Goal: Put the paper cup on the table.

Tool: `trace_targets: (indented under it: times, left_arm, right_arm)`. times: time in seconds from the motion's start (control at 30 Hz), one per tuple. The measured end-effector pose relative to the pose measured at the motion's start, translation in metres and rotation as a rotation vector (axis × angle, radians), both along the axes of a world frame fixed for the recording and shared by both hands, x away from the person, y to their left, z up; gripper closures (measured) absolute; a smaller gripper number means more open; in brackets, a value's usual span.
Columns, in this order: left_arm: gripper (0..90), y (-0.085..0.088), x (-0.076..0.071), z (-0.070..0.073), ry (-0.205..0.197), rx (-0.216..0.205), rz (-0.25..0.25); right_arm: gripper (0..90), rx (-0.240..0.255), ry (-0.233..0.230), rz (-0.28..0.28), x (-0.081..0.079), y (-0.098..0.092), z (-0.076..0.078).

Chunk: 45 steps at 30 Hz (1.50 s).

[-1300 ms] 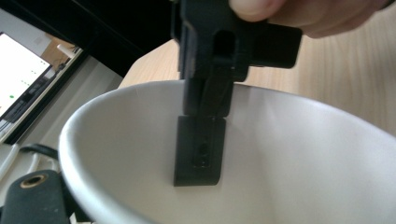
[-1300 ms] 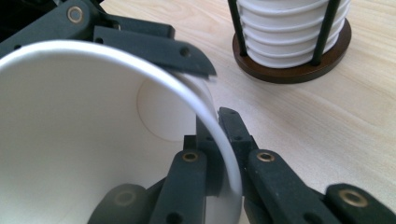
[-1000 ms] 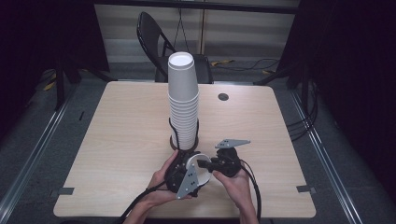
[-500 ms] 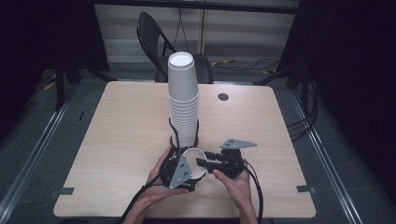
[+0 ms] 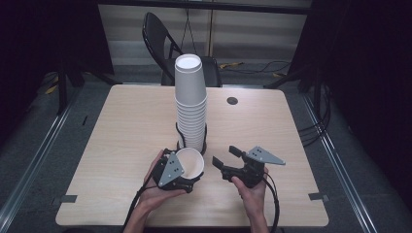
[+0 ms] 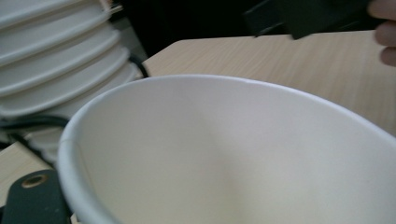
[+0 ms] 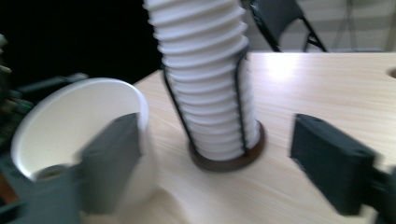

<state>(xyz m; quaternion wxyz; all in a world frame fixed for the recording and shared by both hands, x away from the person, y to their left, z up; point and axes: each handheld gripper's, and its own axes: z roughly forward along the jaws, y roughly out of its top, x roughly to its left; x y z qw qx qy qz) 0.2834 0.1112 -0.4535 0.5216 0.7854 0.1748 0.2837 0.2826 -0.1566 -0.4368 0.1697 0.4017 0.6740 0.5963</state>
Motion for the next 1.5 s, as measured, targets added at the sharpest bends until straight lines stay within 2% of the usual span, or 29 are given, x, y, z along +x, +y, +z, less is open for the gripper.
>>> trace_targets:
  times: [0.07, 0.17, 0.33, 0.37, 0.43, 0.53, 0.6, 0.73, 0.9, 1.0, 1.1, 1.23, 1.33, 1.43, 1.5]
  left_arm:
    - [11.0, 0.007, 0.001, 0.001, 0.019, -0.051, 0.003]
    - [11.0, 0.015, 0.003, 0.002, 0.033, -0.074, 0.022]
    - [10.7, 0.027, 0.007, 0.002, 0.071, -0.125, 0.057]
    - [10.7, 0.029, 0.008, 0.001, 0.077, -0.136, 0.061]
    - [10.7, 0.034, 0.01, 0.002, 0.079, -0.14, 0.084]
    - [10.6, 0.043, 0.013, 0.002, 0.083, -0.142, 0.117]
    - [10.7, 0.049, 0.017, 0.003, 0.089, -0.127, 0.16]
    - [10.7, 0.061, 0.024, 0.008, 0.102, -0.158, 0.177]
    - [10.6, 0.068, 0.031, 0.011, 0.106, -0.198, 0.225]
    - [10.5, 0.073, 0.037, 0.009, 0.124, -0.212, 0.253]
    - [10.5, 0.078, 0.041, 0.008, 0.144, -0.254, 0.27]
    - [10.4, 0.083, 0.047, 0.011, 0.154, -0.257, 0.28]
    - [10.4, 0.085, 0.052, 0.016, 0.137, -0.266, 0.289]
    - [10.3, 0.088, 0.059, 0.022, 0.138, -0.264, 0.299]
    - [10.3, 0.089, 0.063, 0.025, 0.135, -0.279, 0.302]
  right_arm:
    - [13.4, -0.02, 0.004, -0.038, -0.001, -0.002, -0.003]
    - [13.4, -0.028, 0.0, -0.074, -0.003, -0.006, -0.009]
    - [13.4, -0.044, 0.004, -0.092, -0.007, -0.011, -0.019]
    - [13.5, -0.056, 0.005, -0.121, -0.008, -0.012, -0.02]
    - [13.4, -0.104, -0.011, -0.18, -0.01, -0.012, -0.024]
    - [13.3, -0.127, -0.054, -0.235, -0.014, -0.015, -0.03]
    - [13.4, -0.144, -0.058, -0.266, -0.015, -0.017, -0.034]
    - [13.4, -0.166, -0.072, -0.28, -0.015, -0.019, -0.04]
    - [13.5, -0.153, -0.079, -0.27, -0.017, -0.021, -0.046]
    - [13.4, -0.142, -0.085, -0.278, -0.019, -0.02, -0.049]
    - [13.5, -0.138, -0.094, -0.275, -0.02, -0.02, -0.052]
    - [13.4, -0.131, -0.097, -0.278, -0.02, -0.02, -0.055]
    - [13.3, -0.125, -0.094, -0.28, -0.021, -0.019, -0.058]
    - [13.3, -0.123, -0.101, -0.276, -0.022, -0.019, -0.058]
    - [13.3, -0.125, -0.097, -0.268, -0.021, -0.019, -0.058]
